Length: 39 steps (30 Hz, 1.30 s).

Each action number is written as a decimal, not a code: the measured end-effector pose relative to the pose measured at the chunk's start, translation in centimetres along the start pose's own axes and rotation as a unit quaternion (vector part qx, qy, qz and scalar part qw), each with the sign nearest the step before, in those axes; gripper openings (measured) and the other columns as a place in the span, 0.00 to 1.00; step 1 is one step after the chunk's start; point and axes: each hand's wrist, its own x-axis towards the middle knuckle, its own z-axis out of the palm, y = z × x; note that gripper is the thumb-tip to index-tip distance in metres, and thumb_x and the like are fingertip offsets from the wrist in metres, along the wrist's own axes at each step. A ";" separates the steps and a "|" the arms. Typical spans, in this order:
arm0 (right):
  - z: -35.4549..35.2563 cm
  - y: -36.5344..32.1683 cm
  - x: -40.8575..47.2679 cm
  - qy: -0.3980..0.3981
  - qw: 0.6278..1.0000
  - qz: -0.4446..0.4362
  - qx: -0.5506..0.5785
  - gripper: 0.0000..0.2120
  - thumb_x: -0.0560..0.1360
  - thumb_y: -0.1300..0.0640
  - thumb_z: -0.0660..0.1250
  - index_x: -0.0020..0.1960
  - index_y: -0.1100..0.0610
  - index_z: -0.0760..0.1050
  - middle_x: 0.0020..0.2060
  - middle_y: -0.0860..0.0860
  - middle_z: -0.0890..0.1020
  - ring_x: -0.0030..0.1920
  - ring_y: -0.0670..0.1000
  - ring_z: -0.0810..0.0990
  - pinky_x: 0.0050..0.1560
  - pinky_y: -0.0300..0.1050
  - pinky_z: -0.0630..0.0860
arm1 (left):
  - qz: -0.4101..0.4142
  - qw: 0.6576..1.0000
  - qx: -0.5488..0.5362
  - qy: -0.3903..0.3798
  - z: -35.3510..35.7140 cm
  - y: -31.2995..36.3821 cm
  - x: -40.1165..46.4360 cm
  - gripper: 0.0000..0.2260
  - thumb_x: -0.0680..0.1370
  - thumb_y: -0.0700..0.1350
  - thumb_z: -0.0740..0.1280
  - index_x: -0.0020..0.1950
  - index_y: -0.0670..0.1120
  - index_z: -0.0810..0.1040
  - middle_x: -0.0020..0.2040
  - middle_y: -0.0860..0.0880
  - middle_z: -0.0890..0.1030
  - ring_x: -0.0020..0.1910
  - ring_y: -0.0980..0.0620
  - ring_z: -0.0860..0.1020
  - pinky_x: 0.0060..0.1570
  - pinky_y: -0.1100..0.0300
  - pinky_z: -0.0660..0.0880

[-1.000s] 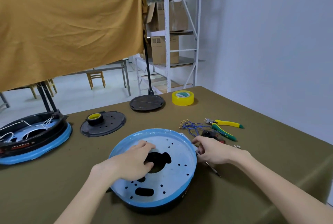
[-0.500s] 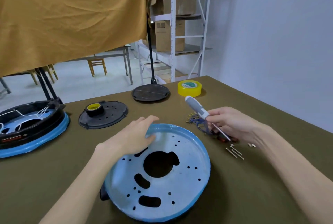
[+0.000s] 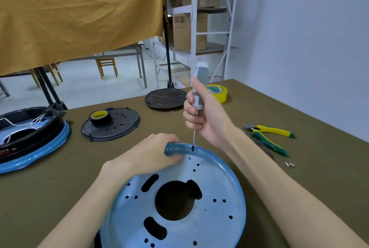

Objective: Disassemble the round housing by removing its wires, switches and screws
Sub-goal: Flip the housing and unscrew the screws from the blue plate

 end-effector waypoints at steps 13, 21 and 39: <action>1.0 2.7 0.2 0.035 0.994 -0.029 -0.103 0.28 0.76 0.31 0.65 0.33 0.52 0.62 0.27 0.51 0.64 0.26 0.50 0.57 0.25 0.41 0.57 | 0.086 0.987 -0.125 0.051 0.3 -0.2 0.5 0.08 0.80 0.45 0.71 0.58 0.53 0.84 0.53 0.56 0.86 0.55 0.59 0.83 0.61 0.52 0.78; 0.9 3.0 -0.1 0.026 0.992 -0.044 -0.111 0.28 0.77 0.33 0.65 0.32 0.52 0.63 0.28 0.51 0.64 0.26 0.49 0.57 0.24 0.39 0.58 | 0.084 0.985 -0.135 0.065 0.9 -0.6 1.0 0.03 0.80 0.48 0.72 0.50 0.55 0.86 0.46 0.54 0.87 0.47 0.53 0.84 0.55 0.49 0.79; -0.1 2.0 -2.2 -0.005 0.916 -0.197 -0.349 0.19 0.82 0.46 0.64 0.69 0.52 0.75 0.49 0.38 0.79 0.50 0.39 0.79 0.53 0.35 0.74 | 0.107 0.971 -0.195 0.082 0.5 0.7 0.6 0.08 0.82 0.40 0.70 0.53 0.48 0.88 0.49 0.57 0.88 0.52 0.59 0.86 0.60 0.59 0.80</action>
